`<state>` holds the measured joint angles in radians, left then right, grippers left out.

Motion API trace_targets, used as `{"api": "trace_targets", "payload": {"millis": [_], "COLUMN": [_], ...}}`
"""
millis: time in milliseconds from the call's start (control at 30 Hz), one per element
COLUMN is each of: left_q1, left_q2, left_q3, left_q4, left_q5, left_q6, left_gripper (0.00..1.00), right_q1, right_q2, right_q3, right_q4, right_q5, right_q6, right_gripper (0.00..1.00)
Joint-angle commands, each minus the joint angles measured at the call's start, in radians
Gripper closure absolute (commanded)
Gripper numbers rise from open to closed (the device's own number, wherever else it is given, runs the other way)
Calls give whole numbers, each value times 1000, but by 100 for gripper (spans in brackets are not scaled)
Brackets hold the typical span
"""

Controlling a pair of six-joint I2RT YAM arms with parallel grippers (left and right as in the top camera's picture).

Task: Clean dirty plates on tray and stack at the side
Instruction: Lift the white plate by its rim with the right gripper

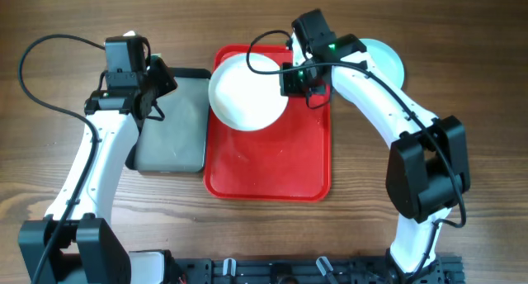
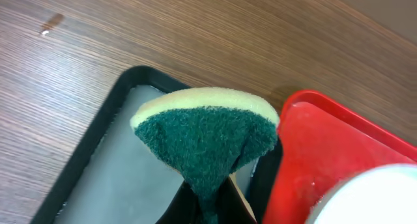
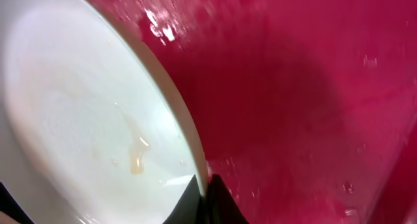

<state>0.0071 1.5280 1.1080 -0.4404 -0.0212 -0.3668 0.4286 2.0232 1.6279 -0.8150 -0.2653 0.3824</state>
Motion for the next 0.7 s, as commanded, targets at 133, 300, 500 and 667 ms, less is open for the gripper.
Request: {"api": "trace_targets", "payload": {"millis": [133, 300, 500, 667], "left_q1": [107, 177, 245, 318], "left_q2": [-2, -2, -2, -2], "left_q3": [5, 5, 5, 5], "left_q4": [6, -26, -144, -224], "left_q5": [32, 156, 200, 291], "left_q6": [16, 23, 24, 80], "left_gripper": [96, 96, 96, 96], "right_q1": [122, 230, 319, 331], "right_q2": [18, 66, 107, 133], "right_q3": [28, 28, 28, 28], "right_q4": [190, 364, 547, 684], "right_q5": [86, 220, 449, 536], "right_q6": [92, 145, 156, 44], "right_gripper": [96, 96, 96, 96]}}
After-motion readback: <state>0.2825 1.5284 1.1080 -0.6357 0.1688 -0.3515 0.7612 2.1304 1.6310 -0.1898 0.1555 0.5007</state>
